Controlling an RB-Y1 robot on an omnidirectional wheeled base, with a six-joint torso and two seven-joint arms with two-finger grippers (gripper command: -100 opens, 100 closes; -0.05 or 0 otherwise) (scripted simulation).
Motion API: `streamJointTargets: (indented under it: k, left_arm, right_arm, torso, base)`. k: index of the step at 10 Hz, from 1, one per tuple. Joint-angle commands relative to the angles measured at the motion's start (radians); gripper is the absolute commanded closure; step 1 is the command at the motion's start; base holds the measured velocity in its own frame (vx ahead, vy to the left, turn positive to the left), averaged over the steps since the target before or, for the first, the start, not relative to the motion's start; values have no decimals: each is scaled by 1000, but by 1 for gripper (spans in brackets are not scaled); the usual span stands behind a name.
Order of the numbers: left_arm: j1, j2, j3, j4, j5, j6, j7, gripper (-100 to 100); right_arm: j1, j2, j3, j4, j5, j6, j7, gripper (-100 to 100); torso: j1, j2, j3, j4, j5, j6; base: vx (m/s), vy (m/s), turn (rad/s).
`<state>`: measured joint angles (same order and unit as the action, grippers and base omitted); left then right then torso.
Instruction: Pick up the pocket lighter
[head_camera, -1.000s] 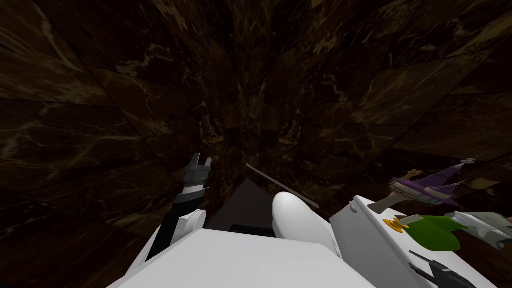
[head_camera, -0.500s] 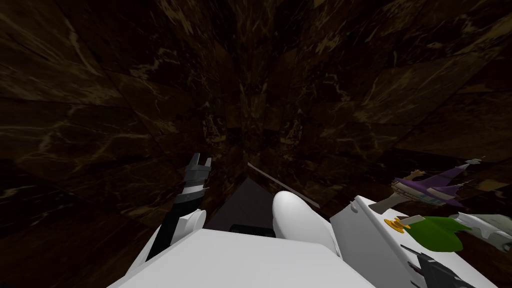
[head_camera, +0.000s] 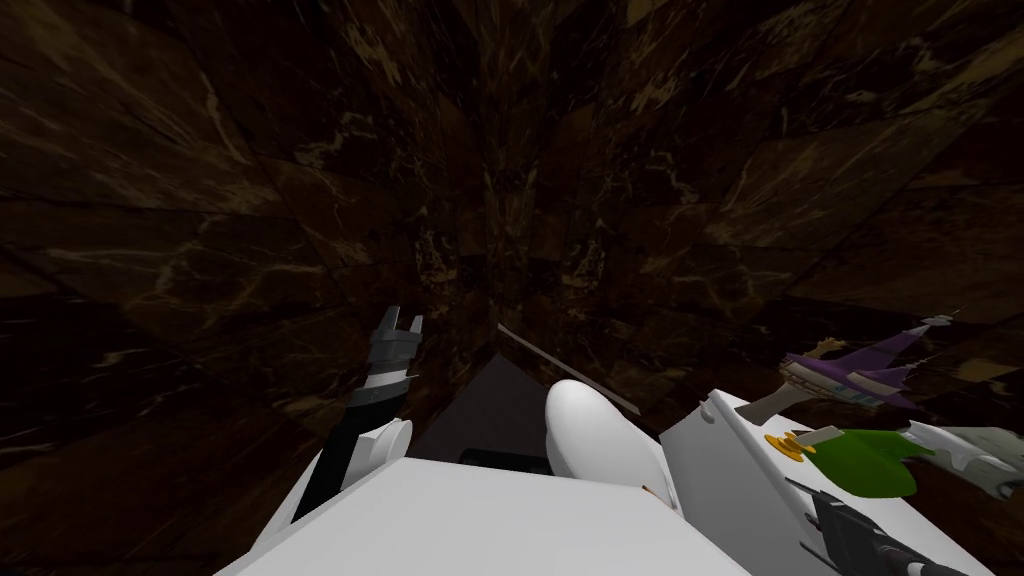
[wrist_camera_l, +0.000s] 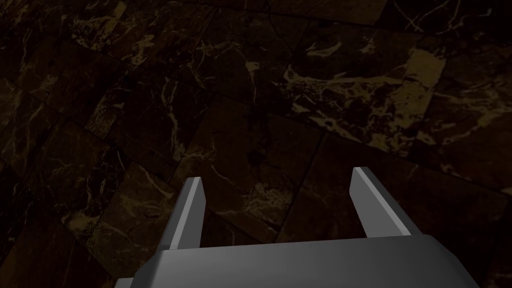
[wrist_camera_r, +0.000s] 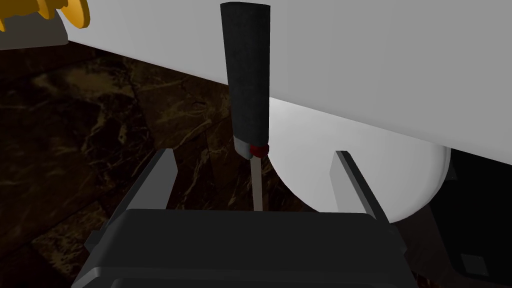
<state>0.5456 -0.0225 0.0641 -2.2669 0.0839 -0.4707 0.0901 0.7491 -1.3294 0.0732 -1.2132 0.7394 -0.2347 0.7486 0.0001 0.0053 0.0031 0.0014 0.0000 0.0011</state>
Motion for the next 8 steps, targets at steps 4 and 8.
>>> streamJointTargets:
  k: [4,8]
  left_arm:
    - [0,0,0,0,0,0,0,0]
    - [0,0,0,0,0,0,0,0]
  right_arm:
    - [-99,-44,126,38,-37,40,-35,-100]
    - [-88,-37,108,37,-32,32,-28,100]
  torso:
    - [0,1,0,0,0,0]
    - [0,-3,-1,-1,0,0]
  base:
    - [-57,-8,50]
    - [-5,-1,3]
